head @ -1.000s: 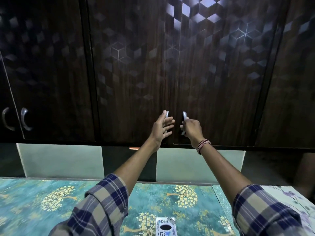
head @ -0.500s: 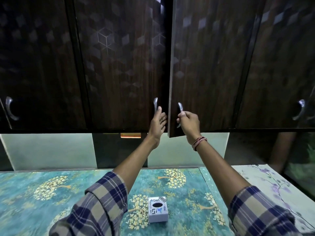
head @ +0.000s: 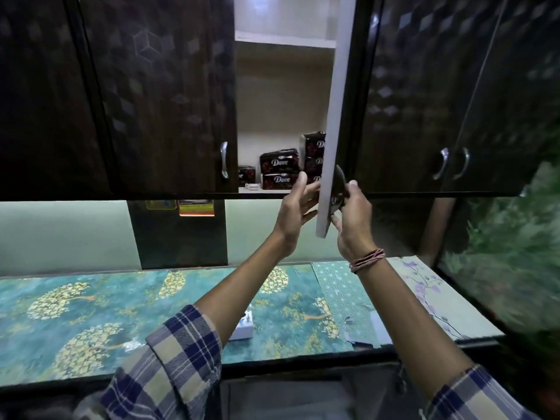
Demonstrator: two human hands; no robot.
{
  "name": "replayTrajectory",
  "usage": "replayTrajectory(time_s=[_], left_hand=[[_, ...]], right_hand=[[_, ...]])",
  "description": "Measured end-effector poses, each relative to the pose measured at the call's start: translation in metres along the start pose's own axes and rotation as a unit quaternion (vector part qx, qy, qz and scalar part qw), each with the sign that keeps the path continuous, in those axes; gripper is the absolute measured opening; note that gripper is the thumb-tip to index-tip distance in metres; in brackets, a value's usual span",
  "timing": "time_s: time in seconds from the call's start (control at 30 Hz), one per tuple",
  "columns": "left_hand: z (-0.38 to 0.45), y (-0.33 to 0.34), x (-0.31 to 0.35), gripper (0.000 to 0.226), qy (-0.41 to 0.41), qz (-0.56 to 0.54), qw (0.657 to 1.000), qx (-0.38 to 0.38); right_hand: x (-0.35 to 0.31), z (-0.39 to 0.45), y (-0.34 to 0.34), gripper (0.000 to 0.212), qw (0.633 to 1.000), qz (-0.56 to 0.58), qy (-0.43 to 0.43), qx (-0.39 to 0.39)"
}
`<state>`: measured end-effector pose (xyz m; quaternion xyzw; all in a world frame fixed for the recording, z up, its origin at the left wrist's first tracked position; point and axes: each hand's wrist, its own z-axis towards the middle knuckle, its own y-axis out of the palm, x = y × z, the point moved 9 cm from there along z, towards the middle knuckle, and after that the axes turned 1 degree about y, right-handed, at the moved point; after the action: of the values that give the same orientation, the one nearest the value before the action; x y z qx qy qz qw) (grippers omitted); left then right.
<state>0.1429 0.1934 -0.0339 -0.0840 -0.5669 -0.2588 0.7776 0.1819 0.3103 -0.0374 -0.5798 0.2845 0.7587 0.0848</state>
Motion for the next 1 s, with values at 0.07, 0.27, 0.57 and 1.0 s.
replayTrajectory(time_s=[0.07, 0.27, 0.57, 1.0], left_hand=[[-0.004, 0.031, -0.004, 0.073, 0.000, 0.012, 1.000, -0.016], [-0.004, 0.098, -0.013, 0.073, -0.016, 0.005, 0.998, -0.052], [0.004, 0.123, -0.027, 0.079, -0.063, -0.012, 0.994, -0.087], [0.046, -0.132, 0.002, 0.077, -0.010, 0.019, 0.993, 0.117]], right_hand=[[-0.009, -0.004, -0.023, 0.049, 1.000, 0.027, 0.009, 0.005], [-0.037, -0.014, -0.081, 0.072, 1.000, 0.012, 0.004, 0.023], [-0.052, -0.012, -0.125, 0.056, 0.987, -0.004, -0.060, 0.150], [0.019, 0.045, 0.095, 0.056, 0.999, -0.016, -0.042, -0.022]])
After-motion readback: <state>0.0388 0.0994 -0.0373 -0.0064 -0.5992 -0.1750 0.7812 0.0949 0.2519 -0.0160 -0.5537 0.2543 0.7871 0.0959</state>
